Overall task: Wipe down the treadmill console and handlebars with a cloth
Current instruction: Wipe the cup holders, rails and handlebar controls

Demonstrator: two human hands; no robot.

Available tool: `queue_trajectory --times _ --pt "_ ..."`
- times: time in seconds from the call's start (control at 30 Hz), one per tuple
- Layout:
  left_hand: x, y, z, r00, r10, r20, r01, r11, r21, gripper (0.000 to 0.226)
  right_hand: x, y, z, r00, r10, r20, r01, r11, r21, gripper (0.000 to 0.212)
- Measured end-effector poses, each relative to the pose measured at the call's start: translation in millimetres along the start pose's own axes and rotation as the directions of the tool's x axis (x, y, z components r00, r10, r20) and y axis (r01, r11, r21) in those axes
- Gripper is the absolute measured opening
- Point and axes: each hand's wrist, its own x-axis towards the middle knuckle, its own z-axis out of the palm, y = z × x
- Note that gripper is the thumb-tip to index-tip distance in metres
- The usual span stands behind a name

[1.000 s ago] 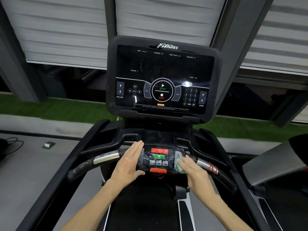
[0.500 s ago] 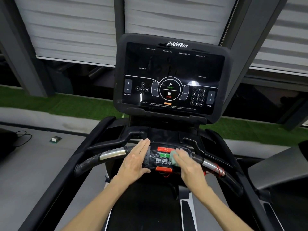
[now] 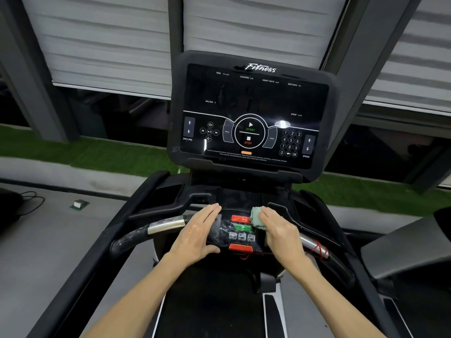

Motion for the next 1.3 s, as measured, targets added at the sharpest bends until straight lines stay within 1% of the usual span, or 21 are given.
queue_trajectory --times 0.07,0.13,0.23,0.3,0.37,0.4,0.47,0.53,0.57,0.67,0.77,0.83,0.9,1.0,1.07,1.17,1.23,1.3 --pt "0.6 -2.1 -1.7 1.0 0.001 0.008 -0.001 1.0 -0.007 0.115 -19.3 -5.0 4.2 0.999 -0.045 0.025 0.045 0.999 0.0 0.046" --pt "1.0 -4.5 -4.0 1.0 0.006 0.012 -0.006 1.0 0.021 0.114 -45.3 -10.8 7.3 0.99 -0.114 0.077 0.116 0.993 -0.016 0.048" --pt "1.3 -8.3 -4.9 1.0 0.015 0.02 -0.015 0.999 0.041 0.115 -63.8 -14.2 3.7 0.975 -0.137 0.177 0.138 0.99 0.006 0.061" --pt "-0.8 -10.5 -4.2 1.0 -0.013 0.021 0.013 1.0 0.016 0.117 -54.9 -12.9 0.5 0.969 -0.161 0.188 0.168 0.985 -0.025 0.059" --pt "-4.0 -13.4 -1.8 0.999 -0.033 0.008 0.033 0.999 0.039 0.117 -33.7 -10.5 -0.7 0.974 -0.174 0.144 0.184 0.981 -0.062 0.051" --pt "-6.0 -14.3 -0.6 0.999 -0.037 -0.003 0.038 0.997 0.071 0.117 -20.7 -8.8 -1.1 0.981 -0.153 0.122 0.165 0.982 -0.091 0.049" --pt "-9.2 -15.4 1.2 0.998 -0.056 -0.007 0.056 0.992 0.117 0.115 1.6 -7.0 -0.9 0.993 -0.062 0.105 0.075 0.989 -0.128 0.055" --pt "-11.0 -16.7 2.4 0.995 -0.094 0.018 0.091 0.987 0.133 0.115 11.3 -9.8 0.7 0.994 0.009 0.105 0.003 0.994 -0.108 0.062" --pt "-11.8 -16.9 2.8 0.993 -0.108 0.038 0.102 0.984 0.145 0.115 9.6 -12.5 3.4 0.995 0.016 0.103 -0.006 0.996 -0.093 0.064" --pt "-13.4 -18.4 5.3 0.99 -0.126 0.062 0.116 0.982 0.146 0.114 -19.8 -25.6 12.6 0.99 -0.003 0.144 0.01 0.999 -0.052 0.069" --pt "-14.8 -19.1 7.4 0.99 -0.125 0.061 0.115 0.983 0.144 0.115 -57.2 -38.8 18.2 0.967 -0.036 0.254 0.044 0.999 -0.026 0.076" --pt "-16.0 -19.6 7.9 0.991 -0.12 0.065 0.109 0.982 0.155 0.117 -61.7 -40.9 16.9 0.956 -0.047 0.291 0.055 0.998 -0.022 0.078" --pt "-17.0 -20.7 7.6 0.993 -0.106 0.06 0.096 0.984 0.152 0.113 -47.7 -36.9 14.5 0.956 -0.049 0.289 0.059 0.998 -0.025 0.075" --pt "-18.2 -23.3 6.0 0.995 -0.087 0.053 0.079 0.986 0.146 0.106 -10.8 -30.1 13.5 0.969 -0.023 0.246 0.038 0.998 -0.056 0.073" --pt "-18.4 -24.6 6.1 0.995 -0.081 0.06 0.071 0.986 0.148 0.103 6.9 -30.3 15.2 0.972 0.03 0.231 -0.015 0.998 -0.065 0.073" --pt "-18.6 -26.0 5.6 0.995 -0.072 0.069 0.061 0.987 0.147 0.101 -0.1 -41.0 25.4 0.976 0.107 0.188 -0.103 0.994 -0.031 0.067" --pt "-19.2 -26.1 5.6 0.995 -0.071 0.071 0.059 0.986 0.156 0.103 -21.9 -52.5 30.5 0.977 0.067 0.203 -0.068 0.998 0.002 0.066" --pt "-18.7 -26.2 4.9 0.995 -0.062 0.079 0.049 0.986 0.161 0.106 -43.3 -62.3 30.8 0.968 0.0 0.253 -0.004 1.0 0.013 0.069"
